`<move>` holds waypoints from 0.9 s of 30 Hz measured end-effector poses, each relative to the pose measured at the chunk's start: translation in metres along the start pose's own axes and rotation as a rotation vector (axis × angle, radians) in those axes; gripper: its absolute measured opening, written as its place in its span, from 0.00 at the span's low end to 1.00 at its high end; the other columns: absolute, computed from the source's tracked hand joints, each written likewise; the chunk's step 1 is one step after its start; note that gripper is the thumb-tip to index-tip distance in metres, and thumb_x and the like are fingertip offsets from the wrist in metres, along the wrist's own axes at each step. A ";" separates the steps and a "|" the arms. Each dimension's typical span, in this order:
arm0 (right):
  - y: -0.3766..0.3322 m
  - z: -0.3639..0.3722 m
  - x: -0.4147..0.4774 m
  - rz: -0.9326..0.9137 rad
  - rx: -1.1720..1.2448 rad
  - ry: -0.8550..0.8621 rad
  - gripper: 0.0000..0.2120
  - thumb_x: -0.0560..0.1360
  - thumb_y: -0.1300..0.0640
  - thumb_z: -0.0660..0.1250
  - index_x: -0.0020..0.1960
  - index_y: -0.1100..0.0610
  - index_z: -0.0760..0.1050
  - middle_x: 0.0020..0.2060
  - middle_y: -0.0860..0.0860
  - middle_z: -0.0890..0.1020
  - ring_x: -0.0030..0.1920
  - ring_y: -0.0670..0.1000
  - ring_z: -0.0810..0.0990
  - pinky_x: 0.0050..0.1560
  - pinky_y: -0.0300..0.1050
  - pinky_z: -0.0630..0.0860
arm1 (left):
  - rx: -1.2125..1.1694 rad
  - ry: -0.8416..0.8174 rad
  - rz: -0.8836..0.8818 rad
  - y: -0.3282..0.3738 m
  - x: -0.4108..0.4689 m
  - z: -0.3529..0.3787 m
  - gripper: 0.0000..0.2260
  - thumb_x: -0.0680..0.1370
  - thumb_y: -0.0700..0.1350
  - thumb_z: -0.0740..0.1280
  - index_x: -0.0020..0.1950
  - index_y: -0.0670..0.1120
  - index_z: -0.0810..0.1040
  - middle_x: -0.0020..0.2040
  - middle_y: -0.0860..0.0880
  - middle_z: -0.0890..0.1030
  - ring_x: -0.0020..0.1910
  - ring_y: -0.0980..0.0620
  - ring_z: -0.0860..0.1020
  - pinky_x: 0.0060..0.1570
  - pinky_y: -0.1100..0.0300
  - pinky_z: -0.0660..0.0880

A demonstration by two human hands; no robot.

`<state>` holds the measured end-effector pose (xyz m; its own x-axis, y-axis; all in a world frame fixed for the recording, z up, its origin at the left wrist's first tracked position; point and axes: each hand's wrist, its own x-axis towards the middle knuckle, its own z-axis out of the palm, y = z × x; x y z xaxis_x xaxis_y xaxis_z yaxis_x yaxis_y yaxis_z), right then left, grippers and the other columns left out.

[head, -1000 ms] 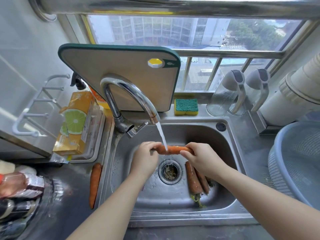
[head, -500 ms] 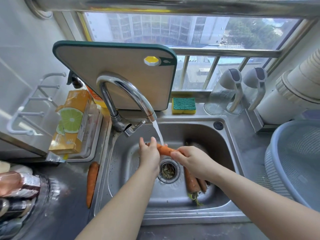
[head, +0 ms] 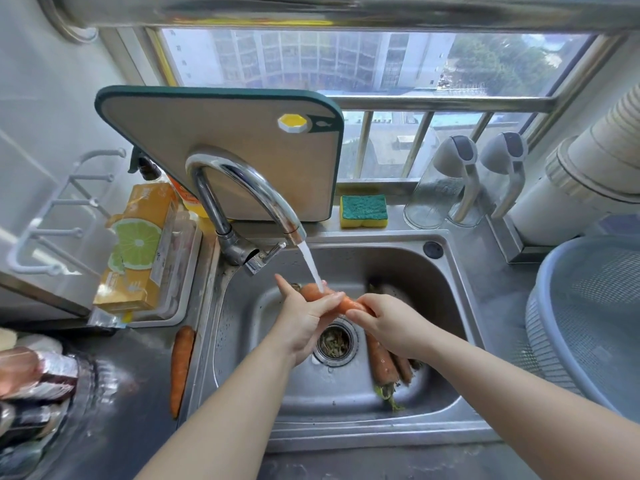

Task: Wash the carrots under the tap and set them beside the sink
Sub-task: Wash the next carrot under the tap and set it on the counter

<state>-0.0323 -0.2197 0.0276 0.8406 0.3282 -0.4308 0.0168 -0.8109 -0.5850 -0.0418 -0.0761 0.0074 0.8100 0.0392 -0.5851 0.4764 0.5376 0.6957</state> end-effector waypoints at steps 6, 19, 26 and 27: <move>-0.003 -0.006 -0.003 -0.065 -0.042 -0.060 0.11 0.80 0.51 0.59 0.52 0.58 0.73 0.36 0.47 0.74 0.38 0.49 0.73 0.38 0.44 0.66 | 0.128 0.129 -0.008 0.005 0.009 -0.006 0.26 0.83 0.49 0.55 0.77 0.54 0.47 0.54 0.42 0.80 0.46 0.45 0.81 0.41 0.50 0.79; -0.009 0.003 0.011 0.061 0.179 0.053 0.20 0.79 0.45 0.59 0.43 0.60 0.80 0.27 0.47 0.72 0.29 0.45 0.68 0.30 0.40 0.63 | 0.299 0.082 -0.094 -0.005 0.003 -0.017 0.40 0.78 0.49 0.66 0.77 0.54 0.40 0.70 0.47 0.70 0.59 0.48 0.75 0.57 0.45 0.73; -0.020 0.019 0.015 -0.005 0.116 0.087 0.22 0.79 0.45 0.60 0.40 0.63 0.77 0.30 0.51 0.75 0.32 0.49 0.70 0.34 0.46 0.64 | -0.095 0.237 -0.061 -0.001 0.009 0.004 0.13 0.83 0.46 0.57 0.44 0.38 0.71 0.38 0.41 0.75 0.36 0.47 0.78 0.40 0.54 0.79; -0.021 0.017 0.015 -0.023 0.089 0.052 0.20 0.79 0.46 0.59 0.43 0.62 0.77 0.33 0.52 0.77 0.34 0.50 0.72 0.35 0.46 0.65 | -0.138 0.264 -0.068 0.002 0.010 0.004 0.17 0.83 0.49 0.55 0.41 0.39 0.70 0.37 0.41 0.75 0.36 0.46 0.78 0.40 0.52 0.79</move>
<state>-0.0294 -0.1903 0.0220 0.8675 0.3185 -0.3821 -0.0104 -0.7564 -0.6540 -0.0315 -0.0779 0.0048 0.6524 0.2067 -0.7291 0.4610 0.6554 0.5983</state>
